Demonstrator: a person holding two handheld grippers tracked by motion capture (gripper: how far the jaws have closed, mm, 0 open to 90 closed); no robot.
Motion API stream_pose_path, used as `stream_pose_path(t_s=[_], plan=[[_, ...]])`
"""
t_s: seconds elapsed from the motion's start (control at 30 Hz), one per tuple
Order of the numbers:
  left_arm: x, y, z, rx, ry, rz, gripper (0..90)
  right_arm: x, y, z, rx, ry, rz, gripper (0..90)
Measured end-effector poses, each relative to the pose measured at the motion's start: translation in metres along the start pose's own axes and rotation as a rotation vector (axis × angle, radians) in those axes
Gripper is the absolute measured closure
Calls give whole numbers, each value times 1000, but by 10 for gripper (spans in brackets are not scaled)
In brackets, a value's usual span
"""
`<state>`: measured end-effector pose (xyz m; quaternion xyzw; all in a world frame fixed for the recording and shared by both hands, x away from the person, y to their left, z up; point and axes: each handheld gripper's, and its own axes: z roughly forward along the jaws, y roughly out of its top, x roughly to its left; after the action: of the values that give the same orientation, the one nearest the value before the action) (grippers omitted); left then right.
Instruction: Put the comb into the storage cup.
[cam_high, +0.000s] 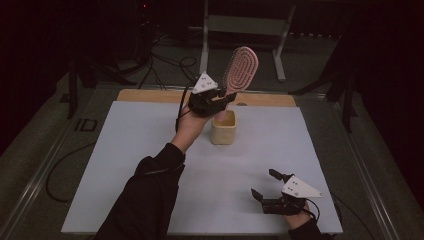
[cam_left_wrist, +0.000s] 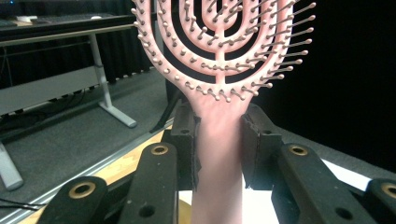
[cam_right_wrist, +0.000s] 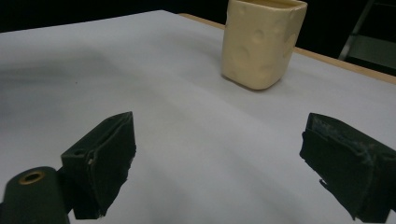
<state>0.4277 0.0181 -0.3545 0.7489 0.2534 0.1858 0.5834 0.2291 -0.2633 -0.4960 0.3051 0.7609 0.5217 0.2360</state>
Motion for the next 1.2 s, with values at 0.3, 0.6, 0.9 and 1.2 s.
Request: stream_pose_path(t_s=[0.3, 0.6, 0.9, 1.2], plan=[[12, -14, 16, -30, 6, -39, 702, 0, 0, 0, -2, 8, 3, 100], [21, -29, 29, -70, -4, -30, 701, 0, 0, 0, 1, 12, 8, 101], [27, -43, 38, -59, 11, -22, 701, 0, -1, 1, 1, 18, 12, 101], [26, -54, 42, -33, 20, -16, 701, 1, -1, 2, 1, 21, 13, 101]])
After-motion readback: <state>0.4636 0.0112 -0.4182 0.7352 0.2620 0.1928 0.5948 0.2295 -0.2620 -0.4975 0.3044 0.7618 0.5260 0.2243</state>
